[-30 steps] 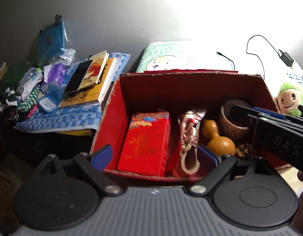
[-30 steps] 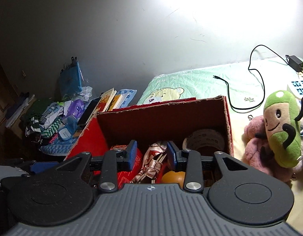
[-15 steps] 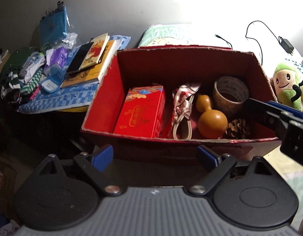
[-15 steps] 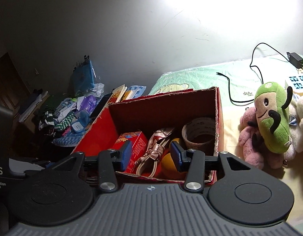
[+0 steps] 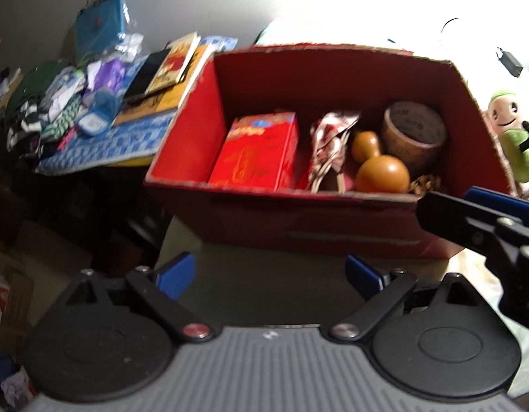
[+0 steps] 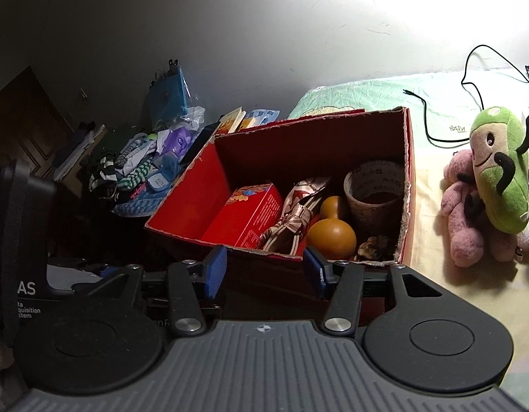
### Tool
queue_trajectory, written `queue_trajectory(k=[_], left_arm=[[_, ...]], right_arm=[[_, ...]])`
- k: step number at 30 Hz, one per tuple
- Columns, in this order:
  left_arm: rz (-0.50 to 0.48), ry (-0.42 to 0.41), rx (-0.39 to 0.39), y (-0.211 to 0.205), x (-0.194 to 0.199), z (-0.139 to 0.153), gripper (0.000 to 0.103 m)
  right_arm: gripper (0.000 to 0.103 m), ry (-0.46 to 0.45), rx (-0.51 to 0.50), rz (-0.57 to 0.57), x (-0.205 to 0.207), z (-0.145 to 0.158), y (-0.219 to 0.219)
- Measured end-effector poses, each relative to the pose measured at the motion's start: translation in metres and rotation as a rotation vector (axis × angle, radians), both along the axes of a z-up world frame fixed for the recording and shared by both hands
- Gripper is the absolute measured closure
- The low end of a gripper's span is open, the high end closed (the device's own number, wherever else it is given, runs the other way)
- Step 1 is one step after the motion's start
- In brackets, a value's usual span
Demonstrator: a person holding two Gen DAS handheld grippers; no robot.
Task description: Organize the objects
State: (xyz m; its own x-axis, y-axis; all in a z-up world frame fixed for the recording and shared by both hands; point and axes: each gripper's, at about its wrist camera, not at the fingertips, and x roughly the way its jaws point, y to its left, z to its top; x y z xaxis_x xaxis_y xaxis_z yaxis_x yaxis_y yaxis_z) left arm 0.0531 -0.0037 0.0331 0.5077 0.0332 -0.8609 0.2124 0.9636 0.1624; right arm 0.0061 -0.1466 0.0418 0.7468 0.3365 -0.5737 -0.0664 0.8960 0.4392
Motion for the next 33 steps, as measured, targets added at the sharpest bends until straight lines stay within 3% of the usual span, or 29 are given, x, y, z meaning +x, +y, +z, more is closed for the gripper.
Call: queue_trajectory(k=[7, 16, 24, 33], left_arm=[[0.045, 0.025, 0.032, 0.015, 0.0, -0.007, 0.008], [0.018, -0.022, 0.011, 0.027, 0.014, 0.015, 0.007], [-0.03, -0.077, -0.009, 0.032, 0.035, 0.036, 0.005], [-0.127, -0.091, -0.028, 0.027, 0.057, 0.035, 0.004]], right_arm=[[0.051, 0.034, 0.01, 0.021, 0.0, -0.004, 0.009], [0.051, 0.034, 0.009, -0.017, 0.007, 0.01, 0.017], [0.051, 0.0, -0.049, -0.104, 0.014, 0.027, 0.027], [0.051, -0.035, -0.103, -0.24, 0.021, 0.032, 0.031]])
